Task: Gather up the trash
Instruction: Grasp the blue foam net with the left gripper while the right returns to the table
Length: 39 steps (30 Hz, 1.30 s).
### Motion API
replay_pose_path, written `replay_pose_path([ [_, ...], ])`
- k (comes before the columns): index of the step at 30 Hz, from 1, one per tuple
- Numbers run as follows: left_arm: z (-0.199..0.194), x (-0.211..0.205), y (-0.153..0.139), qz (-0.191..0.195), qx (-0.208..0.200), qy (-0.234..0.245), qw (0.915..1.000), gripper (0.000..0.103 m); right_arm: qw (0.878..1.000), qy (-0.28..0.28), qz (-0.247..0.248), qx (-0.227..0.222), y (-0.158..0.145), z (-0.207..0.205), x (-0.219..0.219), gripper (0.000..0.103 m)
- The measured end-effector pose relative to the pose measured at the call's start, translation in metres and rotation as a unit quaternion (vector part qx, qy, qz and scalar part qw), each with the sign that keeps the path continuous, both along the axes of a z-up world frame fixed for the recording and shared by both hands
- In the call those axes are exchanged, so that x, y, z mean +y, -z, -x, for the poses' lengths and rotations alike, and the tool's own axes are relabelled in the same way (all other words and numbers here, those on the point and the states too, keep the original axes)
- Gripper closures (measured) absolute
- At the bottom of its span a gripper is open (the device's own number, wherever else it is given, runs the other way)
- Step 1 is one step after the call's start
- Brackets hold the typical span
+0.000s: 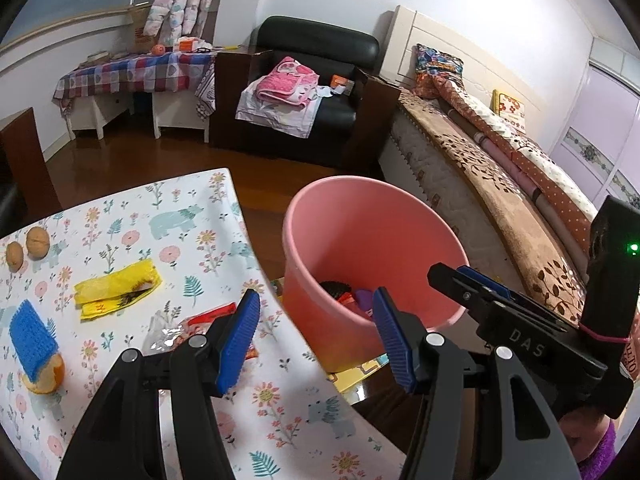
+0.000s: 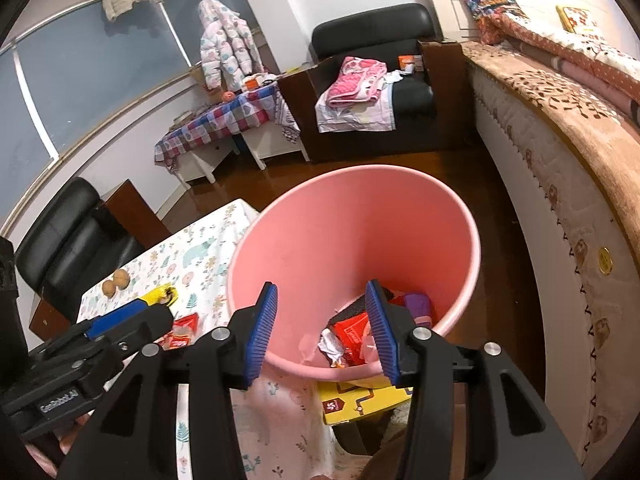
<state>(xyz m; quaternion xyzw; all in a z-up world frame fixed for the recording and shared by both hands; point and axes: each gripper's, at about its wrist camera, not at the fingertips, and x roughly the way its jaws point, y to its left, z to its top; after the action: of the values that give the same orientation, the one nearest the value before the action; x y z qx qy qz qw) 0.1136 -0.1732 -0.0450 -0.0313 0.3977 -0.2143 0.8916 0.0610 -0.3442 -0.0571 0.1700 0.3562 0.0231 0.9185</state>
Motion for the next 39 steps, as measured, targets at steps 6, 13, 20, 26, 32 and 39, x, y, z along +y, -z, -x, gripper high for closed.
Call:
replay_pose_path([
  [6,0.008,0.018,0.0,-0.012,-0.011,-0.018,0.9997,0.045,1.0,-0.022,0.003,-0.008,-0.004,0.002,0.018,0.056],
  [13,0.018,0.053,-0.003,-0.025,-0.022,-0.059,0.9977,0.045,0.998,-0.055,0.012,-0.012,-0.011,0.005,0.041,0.056],
  [20,0.03,0.097,-0.007,-0.042,-0.035,-0.111,0.9923,0.045,0.996,-0.084,0.021,-0.009,-0.012,0.007,0.068,0.056],
  [26,0.04,0.137,-0.004,-0.047,-0.03,-0.155,0.9863,0.045,0.994,-0.112,0.017,-0.004,-0.012,0.006,0.089,0.056],
  [32,0.049,0.18,0.007,-0.052,-0.01,-0.203,0.9778,0.045,0.99,-0.14,0.016,0.002,-0.009,0.006,0.105,0.056],
  [39,0.043,0.222,0.026,-0.033,0.03,-0.257,0.9654,0.045,0.985,-0.172,0.011,0.012,-0.005,0.002,0.123,0.056],
])
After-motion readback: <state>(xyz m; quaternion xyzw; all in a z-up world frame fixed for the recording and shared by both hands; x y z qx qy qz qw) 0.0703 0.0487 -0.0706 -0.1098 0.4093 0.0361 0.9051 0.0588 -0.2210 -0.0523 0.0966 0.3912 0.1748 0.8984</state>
